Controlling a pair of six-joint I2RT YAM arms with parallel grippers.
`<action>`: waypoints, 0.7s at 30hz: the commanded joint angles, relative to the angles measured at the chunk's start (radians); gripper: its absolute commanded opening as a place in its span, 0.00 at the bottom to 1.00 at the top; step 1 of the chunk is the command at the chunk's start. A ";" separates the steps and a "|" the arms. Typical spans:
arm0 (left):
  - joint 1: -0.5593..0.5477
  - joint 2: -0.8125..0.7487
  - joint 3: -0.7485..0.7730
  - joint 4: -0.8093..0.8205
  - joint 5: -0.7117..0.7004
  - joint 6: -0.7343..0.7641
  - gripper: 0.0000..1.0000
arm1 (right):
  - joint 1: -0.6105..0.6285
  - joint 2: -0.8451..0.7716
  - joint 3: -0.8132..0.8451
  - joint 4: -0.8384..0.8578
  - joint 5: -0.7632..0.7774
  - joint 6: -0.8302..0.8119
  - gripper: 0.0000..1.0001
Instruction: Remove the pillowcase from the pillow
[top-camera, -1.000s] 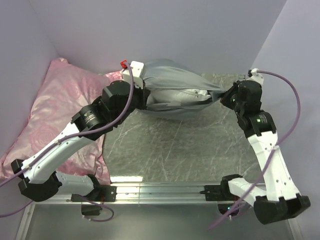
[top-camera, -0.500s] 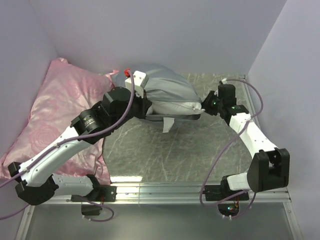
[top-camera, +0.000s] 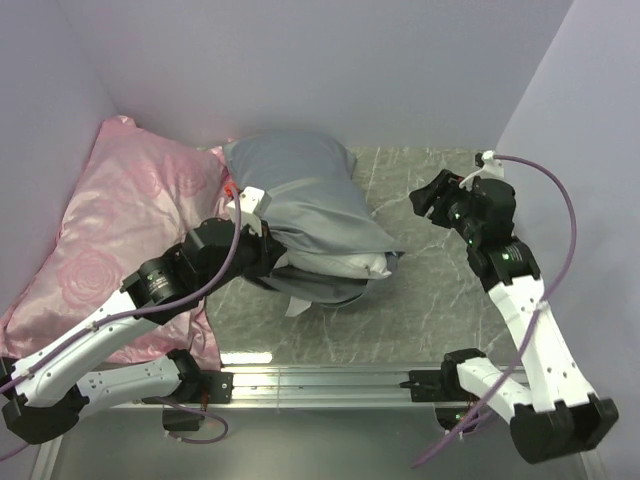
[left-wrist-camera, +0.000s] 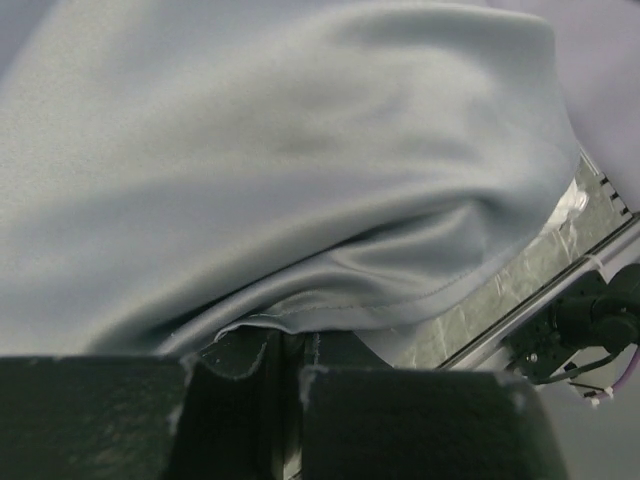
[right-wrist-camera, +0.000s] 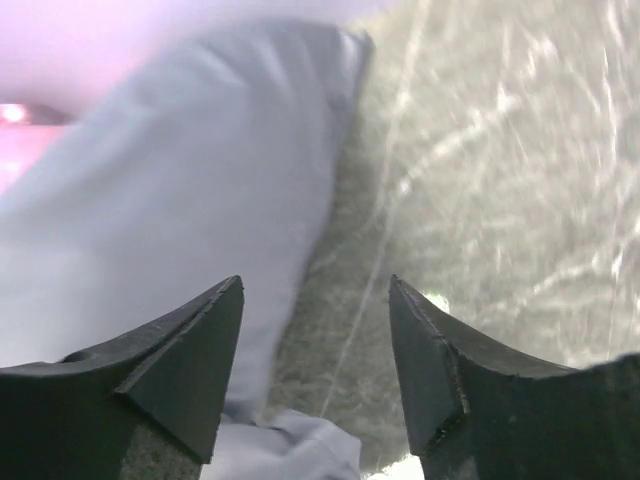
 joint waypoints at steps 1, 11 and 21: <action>0.001 -0.039 -0.027 0.077 0.018 -0.061 0.01 | 0.051 -0.083 0.028 0.043 -0.058 -0.091 0.69; 0.001 -0.068 -0.061 0.071 0.029 -0.079 0.01 | 0.458 0.040 0.131 0.075 -0.067 -0.328 0.75; -0.001 -0.071 -0.073 0.065 0.032 -0.088 0.01 | 0.577 0.195 0.268 0.037 -0.044 -0.391 0.71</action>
